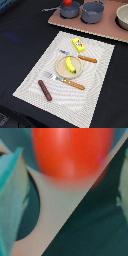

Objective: Interact with the objects in diverse but meaningful ways.

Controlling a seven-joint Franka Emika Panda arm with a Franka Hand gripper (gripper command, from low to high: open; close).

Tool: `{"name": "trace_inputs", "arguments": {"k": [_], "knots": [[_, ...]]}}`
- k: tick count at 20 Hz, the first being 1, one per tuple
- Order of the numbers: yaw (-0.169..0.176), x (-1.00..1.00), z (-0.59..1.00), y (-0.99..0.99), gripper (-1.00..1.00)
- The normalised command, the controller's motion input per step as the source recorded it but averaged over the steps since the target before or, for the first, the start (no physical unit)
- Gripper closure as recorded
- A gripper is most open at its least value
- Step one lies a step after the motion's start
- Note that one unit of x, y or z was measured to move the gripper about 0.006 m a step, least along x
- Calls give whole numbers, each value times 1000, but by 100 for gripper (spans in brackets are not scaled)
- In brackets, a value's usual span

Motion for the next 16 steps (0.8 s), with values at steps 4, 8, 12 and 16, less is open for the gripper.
{"name": "trace_inputs", "arguments": {"k": [4, 8, 12, 16], "knots": [[0, 46, 208, 203, -100], [-2, 118, 492, 81, -100], [-1, 480, 570, -334, -100], [0, 647, 487, -556, -100]]}}
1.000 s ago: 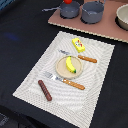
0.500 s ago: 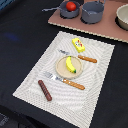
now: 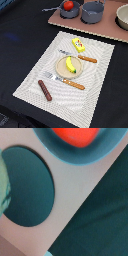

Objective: Interact with the objects in diverse but meaningful ways.

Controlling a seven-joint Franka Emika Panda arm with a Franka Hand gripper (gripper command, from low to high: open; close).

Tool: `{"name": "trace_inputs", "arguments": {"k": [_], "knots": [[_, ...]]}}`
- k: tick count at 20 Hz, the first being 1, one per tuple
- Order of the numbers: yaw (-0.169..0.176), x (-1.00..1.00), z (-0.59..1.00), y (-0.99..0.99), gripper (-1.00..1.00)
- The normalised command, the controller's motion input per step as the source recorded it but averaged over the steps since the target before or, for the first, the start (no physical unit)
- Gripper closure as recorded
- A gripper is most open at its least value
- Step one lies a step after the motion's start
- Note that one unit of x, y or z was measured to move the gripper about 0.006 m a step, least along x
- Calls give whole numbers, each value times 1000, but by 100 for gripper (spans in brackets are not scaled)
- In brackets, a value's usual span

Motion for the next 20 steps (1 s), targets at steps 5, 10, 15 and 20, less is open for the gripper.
{"name": "trace_inputs", "arguments": {"k": [5, 10, 15, 20], "knots": [[13, 521, 309, -585, -100], [113, 211, 121, -546, -100], [178, 35, 0, -485, -100], [180, 98, -48, -501, -100]]}}
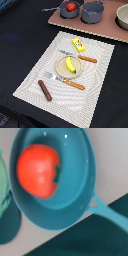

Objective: Interact with the objects in diverse but meaningful ways.

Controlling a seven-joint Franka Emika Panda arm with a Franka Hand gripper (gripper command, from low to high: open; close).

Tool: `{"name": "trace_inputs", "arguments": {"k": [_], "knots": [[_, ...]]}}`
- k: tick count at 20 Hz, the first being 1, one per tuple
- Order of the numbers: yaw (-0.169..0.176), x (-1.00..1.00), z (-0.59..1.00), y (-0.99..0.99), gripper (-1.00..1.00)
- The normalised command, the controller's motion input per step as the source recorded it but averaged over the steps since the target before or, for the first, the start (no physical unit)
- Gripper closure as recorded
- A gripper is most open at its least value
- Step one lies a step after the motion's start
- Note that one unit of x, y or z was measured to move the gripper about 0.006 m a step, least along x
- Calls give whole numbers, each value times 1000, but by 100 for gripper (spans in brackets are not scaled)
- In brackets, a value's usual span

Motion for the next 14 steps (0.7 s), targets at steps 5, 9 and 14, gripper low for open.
{"name": "trace_inputs", "arguments": {"k": [5, 9, 14], "knots": [[60, 462, -265, -434, -100], [56, 277, -469, -256, -100], [33, 61, -406, -41, -100]]}}
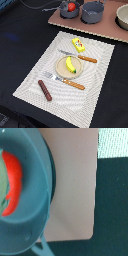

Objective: Interact with the objects in diverse but meaningful ways.

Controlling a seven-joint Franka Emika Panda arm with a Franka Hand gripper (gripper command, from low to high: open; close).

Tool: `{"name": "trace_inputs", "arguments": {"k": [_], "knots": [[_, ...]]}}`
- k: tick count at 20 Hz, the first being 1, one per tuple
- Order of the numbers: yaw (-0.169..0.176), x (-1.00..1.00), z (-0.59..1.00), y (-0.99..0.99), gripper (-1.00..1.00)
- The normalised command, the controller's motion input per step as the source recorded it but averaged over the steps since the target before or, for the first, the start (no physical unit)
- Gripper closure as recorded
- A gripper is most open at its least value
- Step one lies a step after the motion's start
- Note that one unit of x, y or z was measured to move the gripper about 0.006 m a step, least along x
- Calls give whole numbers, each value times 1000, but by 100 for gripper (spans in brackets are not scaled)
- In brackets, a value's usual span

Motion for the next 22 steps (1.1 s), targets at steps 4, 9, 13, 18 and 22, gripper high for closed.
{"name": "trace_inputs", "arguments": {"k": [4, 9, 13, 18, 22], "knots": [[31, -171, -238, 36, -100], [28, -137, -250, 0, -100], [30, -169, -192, 0, -100], [34, -165, -255, 6, -100], [27, -150, -184, 41, -100]]}}
